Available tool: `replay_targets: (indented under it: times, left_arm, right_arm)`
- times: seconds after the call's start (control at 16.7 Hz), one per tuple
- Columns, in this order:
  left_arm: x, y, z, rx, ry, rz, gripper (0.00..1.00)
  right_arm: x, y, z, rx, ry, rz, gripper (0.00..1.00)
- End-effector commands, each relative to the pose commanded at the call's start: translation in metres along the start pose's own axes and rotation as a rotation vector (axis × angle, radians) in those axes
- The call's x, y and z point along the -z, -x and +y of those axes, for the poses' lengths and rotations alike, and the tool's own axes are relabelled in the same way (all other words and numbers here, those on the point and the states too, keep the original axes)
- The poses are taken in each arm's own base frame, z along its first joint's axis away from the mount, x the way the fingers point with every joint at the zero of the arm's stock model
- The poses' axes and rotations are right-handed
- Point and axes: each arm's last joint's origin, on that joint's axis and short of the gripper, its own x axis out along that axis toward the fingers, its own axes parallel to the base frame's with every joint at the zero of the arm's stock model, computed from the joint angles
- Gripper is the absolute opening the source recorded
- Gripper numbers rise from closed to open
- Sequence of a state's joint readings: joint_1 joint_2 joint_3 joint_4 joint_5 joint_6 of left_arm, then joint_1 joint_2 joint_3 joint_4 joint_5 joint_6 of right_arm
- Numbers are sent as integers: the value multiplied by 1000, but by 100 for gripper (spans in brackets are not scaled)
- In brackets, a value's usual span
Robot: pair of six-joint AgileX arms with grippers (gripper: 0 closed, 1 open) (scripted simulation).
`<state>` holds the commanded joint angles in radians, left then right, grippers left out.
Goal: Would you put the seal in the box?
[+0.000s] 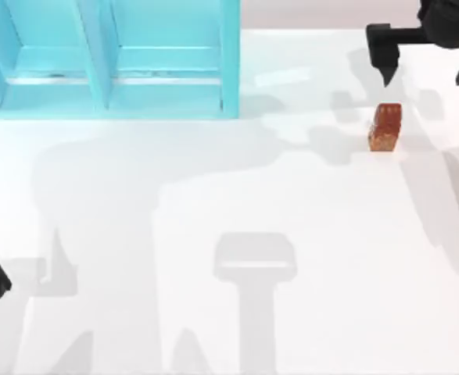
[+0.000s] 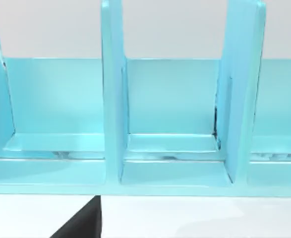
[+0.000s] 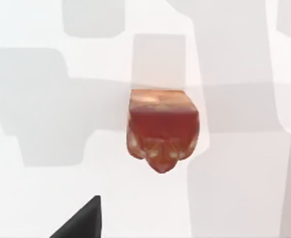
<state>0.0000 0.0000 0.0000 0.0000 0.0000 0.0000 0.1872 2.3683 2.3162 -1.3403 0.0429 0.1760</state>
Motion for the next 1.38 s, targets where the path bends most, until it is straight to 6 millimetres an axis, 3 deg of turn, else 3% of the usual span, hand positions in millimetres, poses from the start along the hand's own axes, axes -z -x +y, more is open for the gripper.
replay_targets:
  times: [0.42, 0.9, 1.08, 1.38]
  left_arm:
    - [0, 0, 0, 0, 0, 0, 100]
    - [0, 0, 0, 0, 0, 0, 100]
    - [0, 0, 0, 0, 0, 0, 100]
    - [0, 0, 0, 0, 0, 0, 100]
  right_arm:
    - [-8, -15, 20, -1, -30, 80, 100]
    - [-9, -20, 19, -1, -34, 82, 100]
    - [-10, -45, 20, -1, -31, 83, 100]
    - [-3, -103, 21, -2, -31, 80, 100]
